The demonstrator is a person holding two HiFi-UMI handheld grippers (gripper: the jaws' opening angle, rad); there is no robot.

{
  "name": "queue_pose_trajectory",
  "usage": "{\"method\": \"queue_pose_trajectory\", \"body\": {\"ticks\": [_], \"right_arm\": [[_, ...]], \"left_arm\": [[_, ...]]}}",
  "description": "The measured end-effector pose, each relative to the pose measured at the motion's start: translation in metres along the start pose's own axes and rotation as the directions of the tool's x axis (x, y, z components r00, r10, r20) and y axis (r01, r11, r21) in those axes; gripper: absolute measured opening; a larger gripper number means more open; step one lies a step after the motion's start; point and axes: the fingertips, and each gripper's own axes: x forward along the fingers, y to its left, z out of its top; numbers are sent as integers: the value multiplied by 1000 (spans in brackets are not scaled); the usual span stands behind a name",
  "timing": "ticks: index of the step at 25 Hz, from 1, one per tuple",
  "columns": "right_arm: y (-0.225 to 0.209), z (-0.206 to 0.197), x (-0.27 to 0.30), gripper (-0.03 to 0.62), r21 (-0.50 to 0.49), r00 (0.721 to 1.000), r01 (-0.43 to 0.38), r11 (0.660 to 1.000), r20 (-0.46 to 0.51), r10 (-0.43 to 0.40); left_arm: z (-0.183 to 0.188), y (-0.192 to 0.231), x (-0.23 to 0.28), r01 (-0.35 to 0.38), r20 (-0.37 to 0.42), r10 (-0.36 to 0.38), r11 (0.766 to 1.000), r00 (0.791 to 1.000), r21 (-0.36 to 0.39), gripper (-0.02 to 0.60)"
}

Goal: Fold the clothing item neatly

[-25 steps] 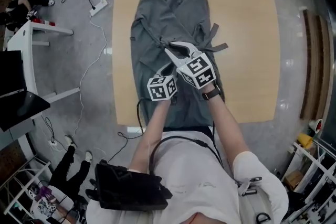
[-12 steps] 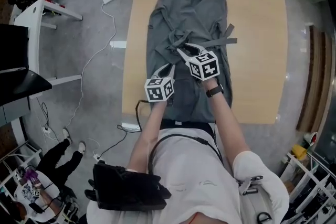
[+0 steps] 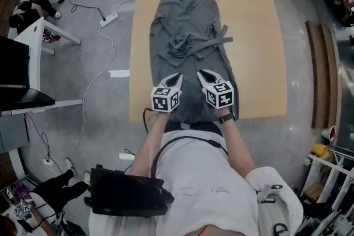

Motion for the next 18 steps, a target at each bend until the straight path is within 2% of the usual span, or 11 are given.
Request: {"method": "queue_pose_trajectory", "body": {"ticks": [3,9,15,18], "right_arm": [[15,-19,-20,16,25,1000,4,1000,21,-5],[48,-45,-48,12,-33,996,-88,996,22,89],[54,-72,-91,13,-35,984,-172,984,31,173],[60,-104,-127,12,44,983,-176,983,49,174]], "left_arm": [[-9,-18,-12,18,-17,-16,997,1000,70,0],[-42,-51,-28,8,-28,-5,996,1000,94,0],[-83,-96,-43,-68,-31,72,991,997,111,0],[-121,-123,-71,-120,-43,127,983,991,141,0]]}}
